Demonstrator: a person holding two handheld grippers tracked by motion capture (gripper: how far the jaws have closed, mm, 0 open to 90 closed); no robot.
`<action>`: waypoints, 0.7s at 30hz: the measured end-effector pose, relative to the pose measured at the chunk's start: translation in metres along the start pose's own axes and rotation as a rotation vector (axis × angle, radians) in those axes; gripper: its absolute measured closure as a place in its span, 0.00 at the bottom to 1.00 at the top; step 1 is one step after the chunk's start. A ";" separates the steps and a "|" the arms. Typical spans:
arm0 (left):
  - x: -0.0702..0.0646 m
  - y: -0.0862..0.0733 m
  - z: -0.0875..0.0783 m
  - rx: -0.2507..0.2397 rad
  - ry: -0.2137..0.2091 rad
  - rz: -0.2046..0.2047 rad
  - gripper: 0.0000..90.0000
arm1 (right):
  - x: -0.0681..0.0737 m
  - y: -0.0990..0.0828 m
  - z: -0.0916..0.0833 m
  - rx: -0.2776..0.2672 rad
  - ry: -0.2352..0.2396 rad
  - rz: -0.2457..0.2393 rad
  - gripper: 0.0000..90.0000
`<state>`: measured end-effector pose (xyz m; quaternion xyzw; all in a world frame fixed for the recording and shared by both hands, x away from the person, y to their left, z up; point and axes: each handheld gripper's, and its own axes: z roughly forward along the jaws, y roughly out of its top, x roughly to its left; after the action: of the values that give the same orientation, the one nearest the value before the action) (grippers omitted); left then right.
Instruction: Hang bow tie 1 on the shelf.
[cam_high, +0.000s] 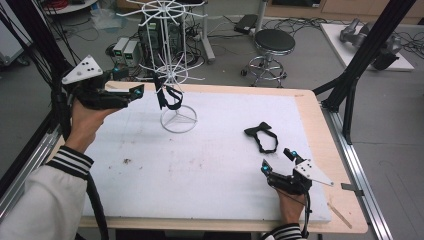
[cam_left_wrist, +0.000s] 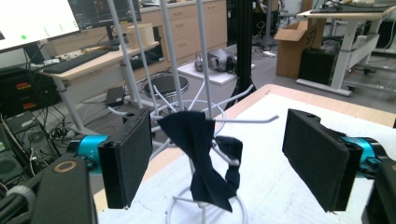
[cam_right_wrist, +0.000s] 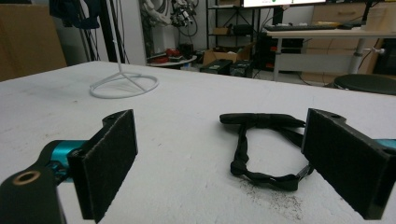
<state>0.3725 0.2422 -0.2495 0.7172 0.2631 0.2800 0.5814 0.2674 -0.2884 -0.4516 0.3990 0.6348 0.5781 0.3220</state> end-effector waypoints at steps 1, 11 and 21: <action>0.000 -0.002 -0.002 -0.005 -0.001 -0.003 0.26 | 0.000 0.000 0.000 0.002 0.001 0.002 0.11; -0.013 -0.026 -0.021 -0.047 -0.012 0.009 0.24 | 0.000 0.000 0.000 -0.001 0.000 -0.007 0.11; -0.027 -0.069 -0.036 -0.089 -0.026 -0.001 0.24 | 0.001 0.000 0.000 0.001 -0.002 -0.015 0.11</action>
<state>0.3241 0.2608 -0.3136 0.6939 0.2432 0.2816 0.6164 0.2674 -0.2878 -0.4516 0.3950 0.6376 0.5749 0.3269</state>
